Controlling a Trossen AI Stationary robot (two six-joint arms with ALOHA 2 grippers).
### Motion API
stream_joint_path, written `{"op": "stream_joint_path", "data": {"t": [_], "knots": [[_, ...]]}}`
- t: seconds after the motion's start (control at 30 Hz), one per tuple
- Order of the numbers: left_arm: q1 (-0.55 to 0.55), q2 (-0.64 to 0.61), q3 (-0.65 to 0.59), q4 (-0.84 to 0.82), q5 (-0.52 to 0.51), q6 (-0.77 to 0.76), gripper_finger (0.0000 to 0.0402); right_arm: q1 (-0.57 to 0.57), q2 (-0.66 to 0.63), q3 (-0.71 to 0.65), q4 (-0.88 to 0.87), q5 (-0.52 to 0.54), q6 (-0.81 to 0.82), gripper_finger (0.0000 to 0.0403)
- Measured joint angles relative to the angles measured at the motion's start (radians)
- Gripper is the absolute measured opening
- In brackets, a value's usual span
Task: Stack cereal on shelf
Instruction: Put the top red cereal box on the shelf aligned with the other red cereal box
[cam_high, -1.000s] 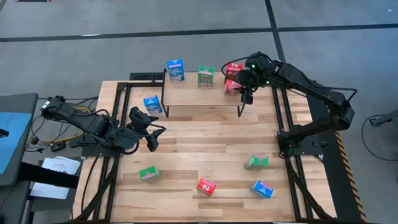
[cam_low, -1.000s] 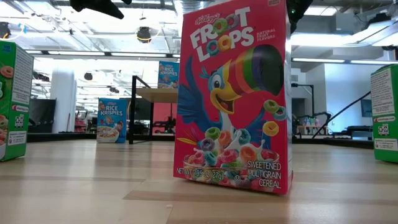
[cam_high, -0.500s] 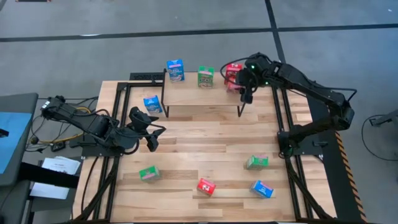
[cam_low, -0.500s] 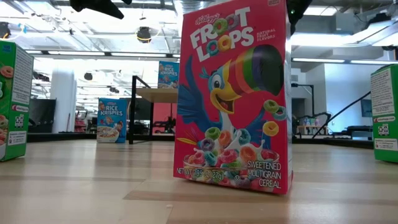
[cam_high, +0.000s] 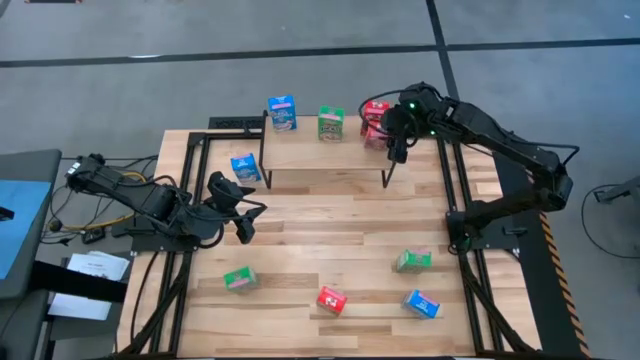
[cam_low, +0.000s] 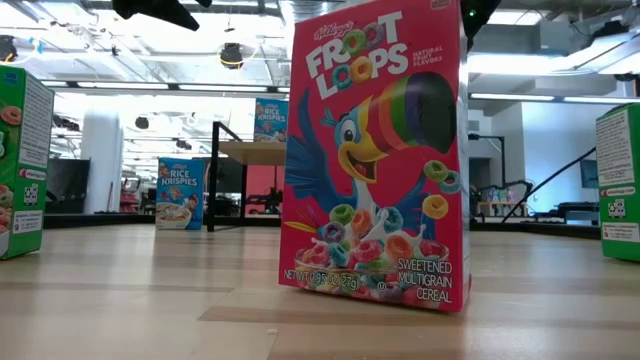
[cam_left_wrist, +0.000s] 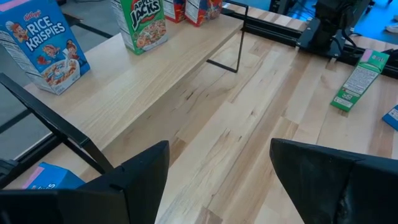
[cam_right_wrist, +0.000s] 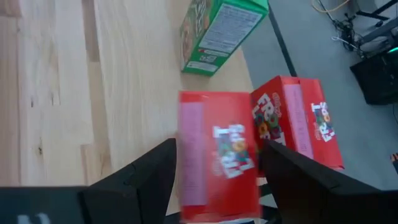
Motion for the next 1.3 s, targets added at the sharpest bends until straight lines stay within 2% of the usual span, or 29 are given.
{"op": "stream_joint_path", "data": {"t": [0.33, 0.57, 0.73, 0.83, 1.1, 1.3], "knots": [[0.0, 0.0, 0.0, 0.0, 0.0, 0.0, 0.0268, 0.0, -0.001, 0.084, -0.055, 0.014, 0.067, 0.0261], [0.0, 0.0, 0.0, 0.0, 0.0, 0.0, 0.0268, -0.012, -0.001, 0.124, -0.2, 0.015, 0.175, 0.0261], [0.0, 0.0, 0.0, 0.0, 0.0, 0.0, 0.0268, -0.036, -0.003, 0.123, -0.287, 0.015, 0.182, 0.026], [0.0, 0.0, 0.0, 0.0, 0.0, 0.0, 0.0268, -0.043, -0.01, 0.09, -0.261, 0.014, 0.18, 0.026], [0.0, 0.0, 0.0, 0.0, 0.0, 0.0, 0.0268, -0.043, -0.08, -0.103, -0.094, 0.013, 0.122, 0.026], [0.0, 0.0, 0.0, 0.0, 0.0, 0.0, 0.0268, -0.043, -0.106, -0.153, 0.006, 0.013, 0.123, 0.026]]}}
